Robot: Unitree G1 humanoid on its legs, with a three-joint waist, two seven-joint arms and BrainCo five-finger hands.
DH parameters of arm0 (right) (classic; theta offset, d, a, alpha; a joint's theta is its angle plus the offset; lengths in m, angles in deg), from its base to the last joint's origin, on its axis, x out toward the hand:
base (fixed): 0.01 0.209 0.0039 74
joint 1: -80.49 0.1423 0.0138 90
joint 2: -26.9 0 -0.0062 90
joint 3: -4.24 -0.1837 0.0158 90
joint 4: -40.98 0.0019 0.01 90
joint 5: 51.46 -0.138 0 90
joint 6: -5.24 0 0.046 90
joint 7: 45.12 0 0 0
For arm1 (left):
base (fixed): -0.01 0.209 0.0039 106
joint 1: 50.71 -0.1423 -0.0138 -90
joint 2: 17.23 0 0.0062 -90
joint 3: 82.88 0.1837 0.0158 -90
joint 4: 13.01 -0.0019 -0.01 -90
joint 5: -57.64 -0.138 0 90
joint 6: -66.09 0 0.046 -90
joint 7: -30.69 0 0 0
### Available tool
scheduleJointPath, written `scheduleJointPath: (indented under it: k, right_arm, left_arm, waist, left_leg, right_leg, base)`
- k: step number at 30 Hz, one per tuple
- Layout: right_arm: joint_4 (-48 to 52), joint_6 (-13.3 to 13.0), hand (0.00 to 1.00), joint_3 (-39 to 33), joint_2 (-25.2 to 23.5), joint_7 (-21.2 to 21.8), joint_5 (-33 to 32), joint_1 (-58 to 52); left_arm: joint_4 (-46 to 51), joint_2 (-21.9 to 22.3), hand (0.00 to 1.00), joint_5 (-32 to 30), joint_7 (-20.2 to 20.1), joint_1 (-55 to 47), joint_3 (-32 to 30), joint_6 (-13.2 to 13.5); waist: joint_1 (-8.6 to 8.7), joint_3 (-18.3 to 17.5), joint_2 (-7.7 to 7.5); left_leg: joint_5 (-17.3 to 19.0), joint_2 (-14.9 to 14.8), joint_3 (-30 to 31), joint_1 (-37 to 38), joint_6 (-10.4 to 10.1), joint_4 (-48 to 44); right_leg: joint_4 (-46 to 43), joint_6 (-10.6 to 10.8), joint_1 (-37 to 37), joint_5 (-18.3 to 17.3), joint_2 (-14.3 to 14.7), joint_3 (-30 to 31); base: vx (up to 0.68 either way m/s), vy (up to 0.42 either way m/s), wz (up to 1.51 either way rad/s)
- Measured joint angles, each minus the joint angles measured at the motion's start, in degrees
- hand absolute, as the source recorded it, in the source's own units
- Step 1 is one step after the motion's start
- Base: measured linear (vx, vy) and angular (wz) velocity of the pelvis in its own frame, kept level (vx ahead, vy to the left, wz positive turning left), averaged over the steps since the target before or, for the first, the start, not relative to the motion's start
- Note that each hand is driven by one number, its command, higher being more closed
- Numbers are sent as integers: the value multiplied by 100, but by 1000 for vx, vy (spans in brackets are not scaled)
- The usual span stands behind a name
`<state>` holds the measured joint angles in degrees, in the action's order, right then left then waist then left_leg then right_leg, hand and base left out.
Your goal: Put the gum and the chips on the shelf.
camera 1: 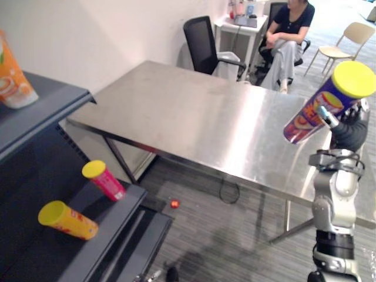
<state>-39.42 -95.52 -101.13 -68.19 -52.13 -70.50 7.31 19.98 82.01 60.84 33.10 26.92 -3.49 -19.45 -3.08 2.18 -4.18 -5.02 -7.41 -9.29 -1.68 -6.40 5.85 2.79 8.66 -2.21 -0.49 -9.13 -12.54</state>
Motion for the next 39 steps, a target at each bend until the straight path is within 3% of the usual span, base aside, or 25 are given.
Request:
scheduleJointPath:
  k: [12,15,17,20,22,24,25,26,27,28,30,32,34,35,36,37,39]
  right_arm:
    - [77,0,100,8,-25,6,-12,-245]
    - [75,1,100,49,-160,5,-26,-406]
    - [73,2,100,235,-325,6,-132,-413]
    - [69,7,100,546,-332,39,-171,-440]
    - [70,6,100,695,-334,111,-268,-439]
    - [71,6,100,741,-330,159,-368,-414]
    - [70,6,100,745,-299,182,-380,-399]
    - [57,10,100,739,-296,187,-390,-380]
    - [27,13,100,717,-298,193,-406,-289]
    - [26,13,100,697,-293,190,-406,-241]
    - [22,12,100,534,-284,110,-405,-162]
    - [26,2,100,198,-269,37,-403,-133]
    - [27,4,100,-11,-307,-17,-401,-108]
    - [45,3,100,-125,-305,-11,-397,-120]
    - [76,2,100,-157,-312,5,-396,-92]
    - [126,-1,100,-193,-349,2,-397,-106]
    - [221,0,100,-411,-361,2,-392,-183]
  left_arm:
    - [-1,-3,0,-1,36,-41,-12,-5]
    - [-5,-43,0,12,53,-16,-37,-10]
    - [-7,-70,0,105,60,92,-134,-13]
    - [6,-3,0,314,31,193,-330,-16]
    - [66,113,0,489,-36,263,-470,-13]
    - [115,225,0,548,-70,306,-587,-10]
    - [111,225,0,548,-75,303,-588,-13]
    - [98,231,0,552,-78,318,-591,-18]
    - [80,261,0,577,-102,336,-660,-28]
    - [38,275,0,573,-113,333,-777,-47]
    - [-9,384,0,744,-112,181,-1102,-100]
    - [1,478,0,785,-136,166,-1261,-100]
    - [19,484,0,786,-163,160,-1274,-90]
    - [40,487,0,784,-170,149,-1287,-85]
    - [33,513,0,782,-182,137,-1337,-91]
    - [-12,545,0,778,-216,90,-1450,-105]
    - [-15,608,0,767,-267,36,-1515,-129]
  waist:
    - [85,-8,-13]
    - [96,48,-58]
    - [99,262,-137]
    - [108,429,1]
    - [87,491,130]
    - [-52,529,204]
    - [-183,567,270]
    - [-215,586,212]
    - [-251,652,185]
    - [-229,686,181]
    - [-193,684,275]
    - [-173,608,507]
    - [-178,595,541]
    - [-164,552,481]
    - [-202,551,490]
    - [-180,543,521]
    - [-153,482,660]
  left_leg:
    - [-3,-6,-11,53,-2,-30]
    - [90,0,31,-56,-6,-305]
    - [509,6,187,-419,-19,-1228]
    - [707,-52,640,-829,-94,-1797]
    - [480,-60,1186,-1115,-216,-1631]
    - [170,-78,1573,-1266,-311,-1050]
    - [269,-185,1568,-1253,-345,-611]
    - [360,-239,1384,-1266,-276,-513]
    - [236,-233,819,-1453,64,-754]
    - [166,-190,545,-1554,228,-1061]
    - [268,-362,-435,-1509,582,-2350]
    - [606,-571,-970,-1420,639,-2611]
    - [208,-377,-1083,-1422,529,-2193]
    - [-267,-139,-897,-1243,472,-1417]
    - [-240,-96,-877,-1099,591,-1210]
    - [234,-225,-911,-1042,561,-1660]
    - [386,-310,-889,-879,357,-1353]
  right_leg:
    - [-120,-25,10,-37,-9,1]
    - [-1157,-67,437,-524,-149,35]
    - [-1958,-93,662,-939,-314,7]
    - [-2354,-158,707,-1223,-326,-363]
    - [-2471,-272,724,-1349,-269,-899]
    - [-2702,-435,933,-1482,-265,-1366]
    - [-2658,-533,979,-1474,-252,-1613]
    - [-2530,-623,963,-1422,-263,-1746]
    - [-2466,-706,1003,-1373,-423,-2011]
    - [-2446,-738,1003,-1339,-513,-2165]
    - [-2319,-723,985,-1176,-670,-2621]
    - [-2292,-694,922,-1130,-765,-3128]
    - [-2190,-631,850,-1076,-735,-3370]
    - [-1789,-646,726,-924,-773,-3645]
    - [-1600,-692,640,-796,-776,-3848]
    - [-1604,-618,581,-726,-808,-3998]
    - [-1788,-596,567,-714,-848,-4234]
  base:
    - [0,0,0]
    - [-12,-6,6]
    - [-104,-41,28]
    - [-166,-88,67]
    - [-174,-131,119]
    - [-159,-169,117]
    - [-167,-193,105]
    - [-155,-129,106]
    - [-123,-98,89]
    - [-126,-145,113]
    - [-71,-131,107]
    - [-84,-15,120]
    - [-80,1,113]
    - [-99,50,91]
    - [-122,70,93]
    - [-81,77,63]
    - [-81,139,68]
